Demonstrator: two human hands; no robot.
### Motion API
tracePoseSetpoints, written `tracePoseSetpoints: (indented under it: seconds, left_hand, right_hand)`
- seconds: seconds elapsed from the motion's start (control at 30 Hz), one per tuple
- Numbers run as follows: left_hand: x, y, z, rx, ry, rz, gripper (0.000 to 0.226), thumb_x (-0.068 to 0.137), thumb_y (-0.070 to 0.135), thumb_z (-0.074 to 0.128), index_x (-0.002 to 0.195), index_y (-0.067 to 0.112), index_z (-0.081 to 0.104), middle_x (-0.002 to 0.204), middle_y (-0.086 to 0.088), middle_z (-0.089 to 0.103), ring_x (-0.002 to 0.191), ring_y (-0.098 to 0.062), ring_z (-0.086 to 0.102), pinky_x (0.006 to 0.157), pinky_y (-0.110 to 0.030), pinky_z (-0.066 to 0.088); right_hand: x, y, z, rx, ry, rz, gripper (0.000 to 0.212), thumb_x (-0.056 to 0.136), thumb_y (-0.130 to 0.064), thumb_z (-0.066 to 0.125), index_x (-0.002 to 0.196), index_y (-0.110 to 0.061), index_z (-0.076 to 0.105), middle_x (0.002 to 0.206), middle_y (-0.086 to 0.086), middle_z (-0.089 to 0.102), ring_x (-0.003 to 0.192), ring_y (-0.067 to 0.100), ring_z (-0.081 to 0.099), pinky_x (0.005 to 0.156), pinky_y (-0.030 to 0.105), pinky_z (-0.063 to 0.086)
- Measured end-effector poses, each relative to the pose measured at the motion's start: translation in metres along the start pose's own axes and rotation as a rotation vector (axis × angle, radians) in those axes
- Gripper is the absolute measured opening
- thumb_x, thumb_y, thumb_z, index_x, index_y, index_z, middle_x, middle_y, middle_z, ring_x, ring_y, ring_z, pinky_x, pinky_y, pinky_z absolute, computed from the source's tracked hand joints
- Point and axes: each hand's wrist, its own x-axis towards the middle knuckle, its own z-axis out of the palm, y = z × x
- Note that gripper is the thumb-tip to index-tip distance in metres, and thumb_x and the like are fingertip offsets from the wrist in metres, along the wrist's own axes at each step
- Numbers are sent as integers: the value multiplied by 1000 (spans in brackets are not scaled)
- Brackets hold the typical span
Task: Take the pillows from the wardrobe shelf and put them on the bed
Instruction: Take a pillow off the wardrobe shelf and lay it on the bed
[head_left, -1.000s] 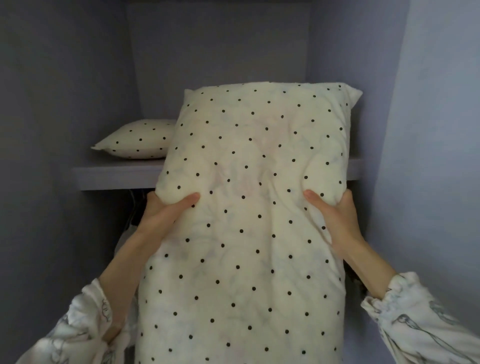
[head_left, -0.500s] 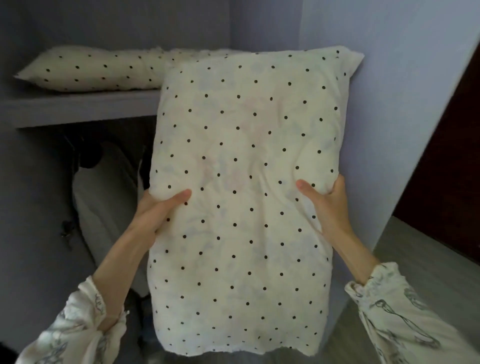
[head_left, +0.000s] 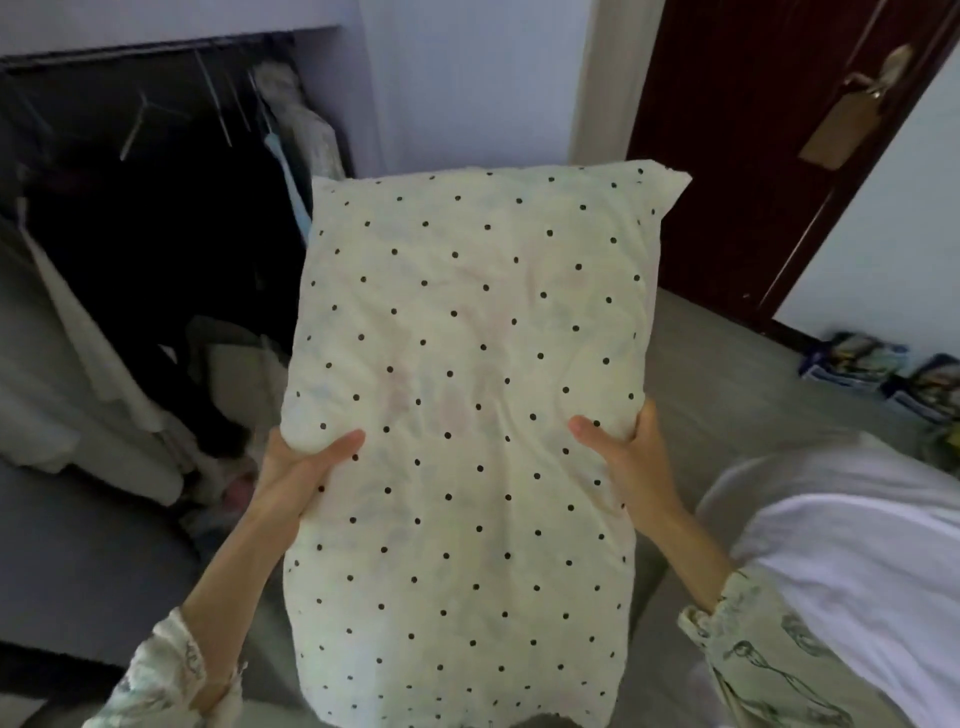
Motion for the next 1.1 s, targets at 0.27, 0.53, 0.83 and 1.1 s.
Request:
tracePoseSetpoints:
  seconds: [0.27, 0.53, 0.83, 1.1]
  left_hand:
    - [-21, -39, 120, 67, -167, -43, 72, 67, 19, 81, 131, 20, 46, 122, -9, 62, 106, -30, 62, 90, -53, 51]
    - [-1, -35, 254, 178, -382, -108, 96, 49, 44, 85, 131, 20, 42, 123, -6, 60, 109, -30, 60, 92, -52, 50]
    - [78, 1, 416, 132, -659, -44, 58, 61, 29, 85, 109, 34, 51, 107, 5, 63, 93, -16, 63, 74, -36, 55]
    - [153, 44, 529, 88, -808, -10, 62, 55, 30, 85, 105, 39, 49, 91, 20, 57, 79, 0, 56, 54, -20, 44]
  right_hand:
    - [-22, 17, -128, -46, 271, 78, 59, 67, -21, 81, 114, -29, 45, 105, -11, 61, 90, 4, 61, 72, 26, 50]
    - [-30, 2, -234, -36, 544, 69, 58, 71, -17, 78, 118, -23, 44, 107, -9, 60, 93, 9, 61, 66, 26, 52]
    - [27, -22, -299, -75, 893, 5, 56, 72, -23, 77, 115, -25, 42, 107, -8, 59, 92, 8, 59, 66, 26, 50]
    - [110, -40, -325, -87, 1057, -16, 56, 72, -29, 76, 114, -27, 40, 105, -10, 56, 94, 6, 56, 65, 24, 47]
